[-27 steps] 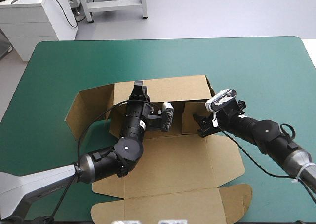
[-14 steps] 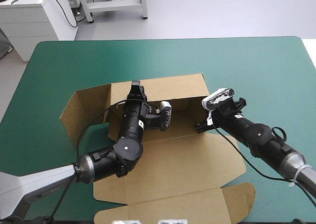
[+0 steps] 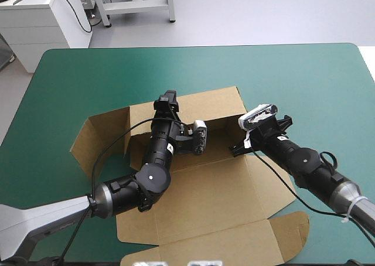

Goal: Fold the box

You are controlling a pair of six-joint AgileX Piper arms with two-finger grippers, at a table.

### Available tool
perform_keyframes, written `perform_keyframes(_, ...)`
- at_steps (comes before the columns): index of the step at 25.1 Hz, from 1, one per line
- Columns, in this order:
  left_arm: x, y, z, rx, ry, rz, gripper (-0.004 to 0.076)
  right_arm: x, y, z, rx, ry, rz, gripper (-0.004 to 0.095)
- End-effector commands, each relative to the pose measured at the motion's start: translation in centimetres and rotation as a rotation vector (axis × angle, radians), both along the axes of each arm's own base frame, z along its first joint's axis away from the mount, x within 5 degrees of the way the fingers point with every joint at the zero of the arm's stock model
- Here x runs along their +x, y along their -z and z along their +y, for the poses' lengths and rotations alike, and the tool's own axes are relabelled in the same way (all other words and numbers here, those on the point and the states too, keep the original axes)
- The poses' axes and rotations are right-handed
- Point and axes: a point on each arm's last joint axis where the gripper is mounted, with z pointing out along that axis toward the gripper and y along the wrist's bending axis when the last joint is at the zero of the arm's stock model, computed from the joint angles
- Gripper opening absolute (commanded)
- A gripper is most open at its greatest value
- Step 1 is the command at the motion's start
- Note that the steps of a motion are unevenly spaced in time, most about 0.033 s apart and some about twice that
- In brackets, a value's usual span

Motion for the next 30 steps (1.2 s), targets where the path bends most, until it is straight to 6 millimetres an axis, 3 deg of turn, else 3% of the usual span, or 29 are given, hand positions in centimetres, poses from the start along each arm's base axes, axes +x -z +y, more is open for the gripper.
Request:
perform_keyframes(1,-0.8,-2.7,0.3,-0.049,-0.034,-0.123,0.0529,0.8,-2.0,-0.8,-0.053,0.081,-0.120,-0.0019)
perform_keyframes(11,-5.7,-2.9,-2.4,-0.072,0.041,-0.141,0.0529,4.5,-1.9,0.3,-0.118,0.140,-0.144,-0.0020)
perform_keyframes(17,-7.6,-2.3,-3.1,-0.087,0.065,-0.062,0.0529,5.3,-2.2,0.4,-0.126,0.169,-0.164,-0.0020)
perform_keyframes(22,-8.1,-1.6,-3.0,-0.106,0.029,0.016,0.0512,5.3,-2.2,0.4,-0.126,0.171,-0.163,-0.0020)
perform_keyframes(24,-8.1,-1.4,-2.7,-0.066,0.008,0.037,0.0417,5.3,-2.2,0.4,-0.125,0.170,-0.161,-0.0020)
perform_keyframes(25,-8.2,-1.2,-2.5,-0.012,-0.003,0.055,0.0291,5.3,-2.2,0.4,-0.124,0.169,-0.160,-0.0019)
perform_keyframes(26,-8.2,-1.1,-2.4,0.007,-0.006,0.068,0.0230,5.3,-2.2,0.4,-0.124,0.169,-0.160,-0.0020)
perform_keyframes(27,-8.2,-1.1,-2.4,0.020,-0.007,0.080,0.0077,5.3,-2.2,0.4,-0.124,0.169,-0.160,-0.0020)
perform_keyframes(29,-8.2,-1.1,-2.4,0.065,0.003,0.074,-0.0003,5.3,-2.2,0.4,-0.124,0.169,-0.160,-0.0020)
perform_keyframes(30,-8.2,-1.1,-2.4,0.093,0.009,0.073,0.0001,5.3,-2.2,0.4,-0.124,0.169,-0.160,-0.0020)
